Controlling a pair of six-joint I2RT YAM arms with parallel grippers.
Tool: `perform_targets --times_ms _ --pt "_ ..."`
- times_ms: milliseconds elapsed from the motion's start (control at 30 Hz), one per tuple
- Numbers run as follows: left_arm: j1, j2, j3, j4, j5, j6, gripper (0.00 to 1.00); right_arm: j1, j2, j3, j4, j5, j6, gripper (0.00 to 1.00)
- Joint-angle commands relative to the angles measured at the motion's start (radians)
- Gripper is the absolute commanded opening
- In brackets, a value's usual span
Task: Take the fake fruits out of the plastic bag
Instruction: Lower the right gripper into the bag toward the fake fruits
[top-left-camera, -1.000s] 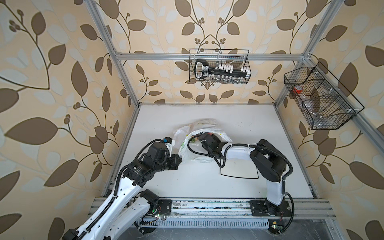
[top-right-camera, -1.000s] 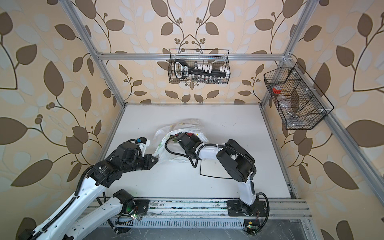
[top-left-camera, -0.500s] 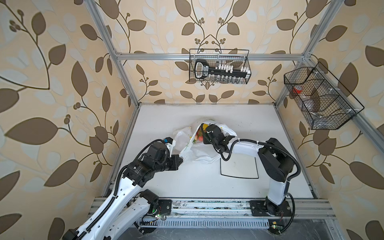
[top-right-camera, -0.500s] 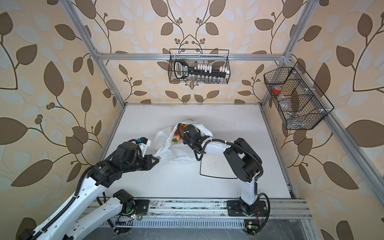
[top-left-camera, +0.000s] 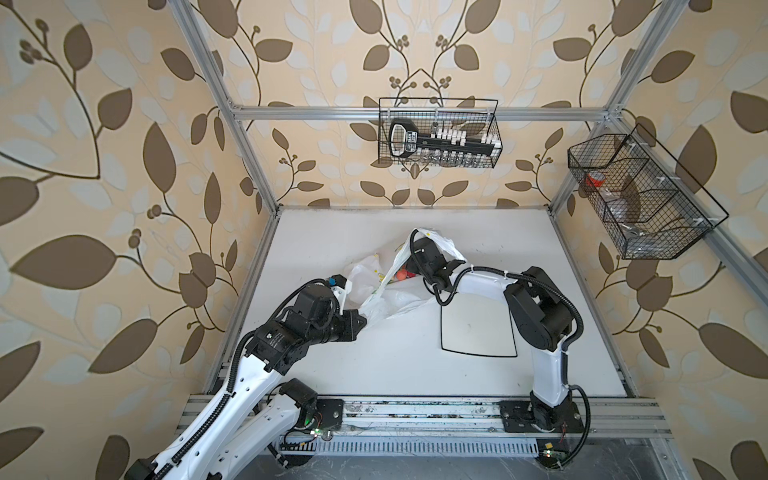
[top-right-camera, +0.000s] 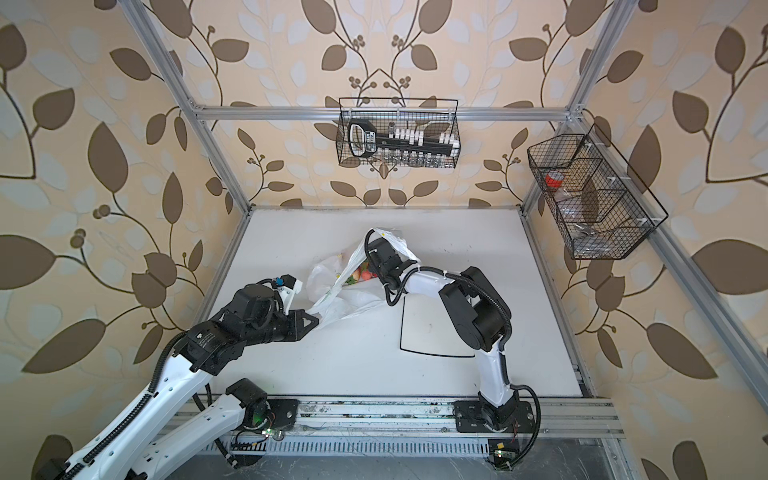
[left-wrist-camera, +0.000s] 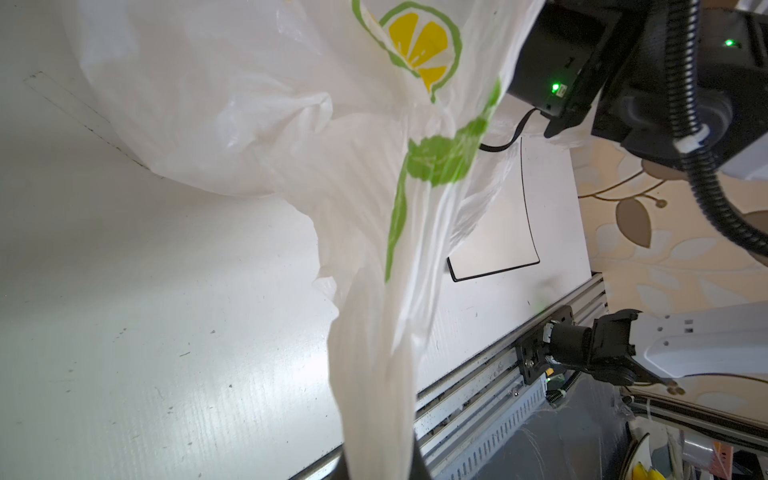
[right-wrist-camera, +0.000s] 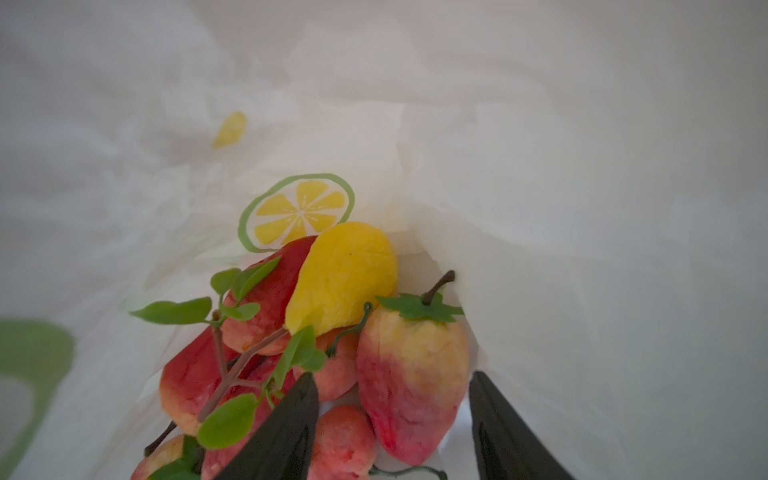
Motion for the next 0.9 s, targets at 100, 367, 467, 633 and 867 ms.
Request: perform_targets --times_ms 100,367,467,633,867 --pt "-0.01 -0.011 0.004 0.004 0.029 0.0 0.0 -0.007 0.088 0.089 -0.056 0.016 -0.009 0.61" --pt "-0.009 0.001 0.005 0.016 0.035 0.0 0.0 -0.011 0.165 0.157 -0.039 -0.054 -0.046 0.61" --pt "-0.01 0.012 0.002 0.027 0.042 0.0 0.0 -0.013 0.166 0.141 0.023 -0.117 -0.049 0.63" --pt "-0.009 0.034 -0.006 0.056 0.089 0.003 0.0 -0.012 0.188 0.154 0.057 -0.152 -0.049 0.68" --pt "-0.01 0.03 -0.013 0.097 0.163 0.008 0.0 -0.011 0.245 0.209 0.024 -0.138 -0.064 0.7"
